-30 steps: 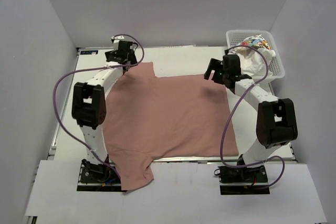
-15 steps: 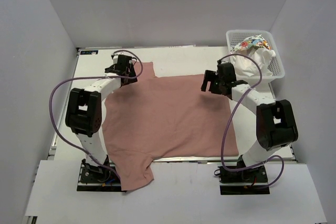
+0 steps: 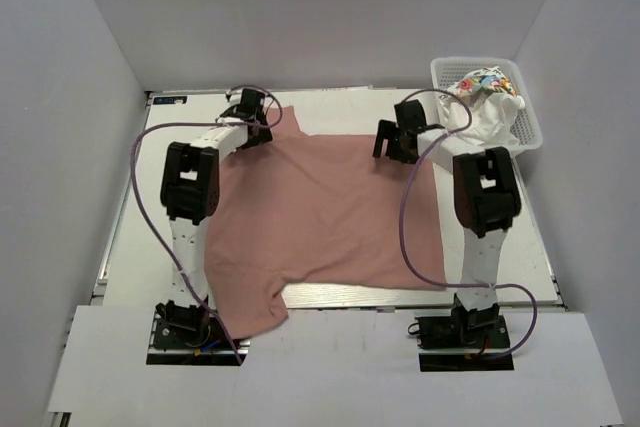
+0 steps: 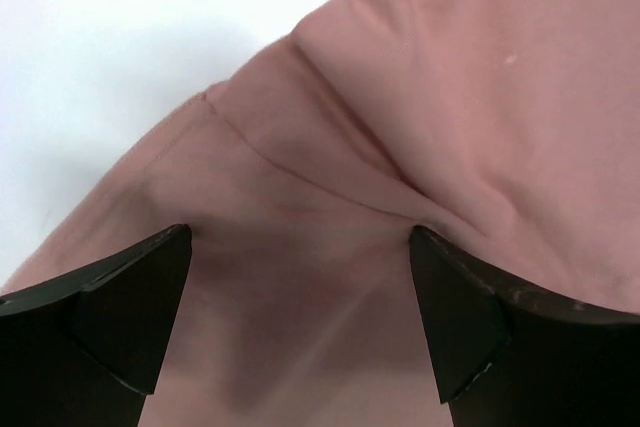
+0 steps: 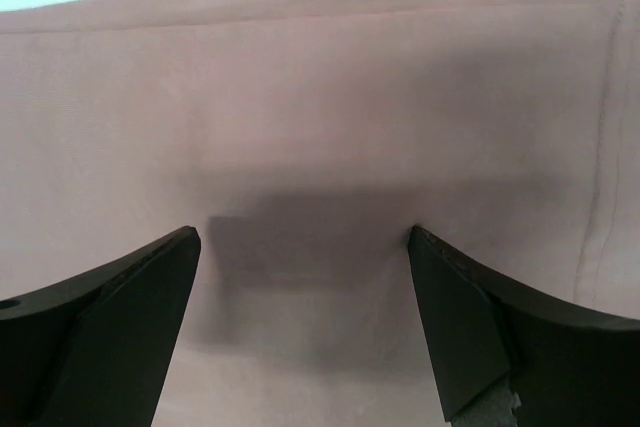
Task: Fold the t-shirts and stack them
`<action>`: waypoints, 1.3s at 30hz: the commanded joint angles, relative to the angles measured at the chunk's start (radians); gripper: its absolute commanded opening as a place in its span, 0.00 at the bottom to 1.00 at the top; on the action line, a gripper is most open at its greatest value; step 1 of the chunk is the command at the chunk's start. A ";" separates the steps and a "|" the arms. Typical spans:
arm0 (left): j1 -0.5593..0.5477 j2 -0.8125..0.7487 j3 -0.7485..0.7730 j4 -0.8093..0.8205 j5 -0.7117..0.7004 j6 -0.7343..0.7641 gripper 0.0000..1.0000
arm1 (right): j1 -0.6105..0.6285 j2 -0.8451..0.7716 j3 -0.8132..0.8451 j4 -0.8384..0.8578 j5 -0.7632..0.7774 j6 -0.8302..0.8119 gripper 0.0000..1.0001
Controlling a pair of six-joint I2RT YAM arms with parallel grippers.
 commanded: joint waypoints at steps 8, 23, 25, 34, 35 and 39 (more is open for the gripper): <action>0.087 0.417 0.639 0.012 0.287 0.047 1.00 | -0.078 0.471 0.790 -0.227 -0.080 -0.035 0.90; 0.058 -0.361 0.130 -0.019 0.215 0.069 1.00 | 0.017 -0.072 0.315 -0.024 -0.082 -0.227 0.90; 0.058 -0.505 -0.136 -0.033 0.270 -0.015 1.00 | 0.035 -0.223 0.148 0.016 -0.078 -0.175 0.90; 0.058 -1.024 -0.767 -0.288 0.425 -0.304 1.00 | 0.039 -0.592 -0.438 0.224 -0.013 0.049 0.90; 0.049 -1.058 -0.811 -0.323 0.425 -0.316 1.00 | 0.035 -0.645 -0.459 0.222 0.002 0.055 0.90; 0.048 -1.239 -0.929 -0.449 0.468 -0.400 1.00 | 0.031 -0.730 -0.518 0.219 0.048 0.060 0.90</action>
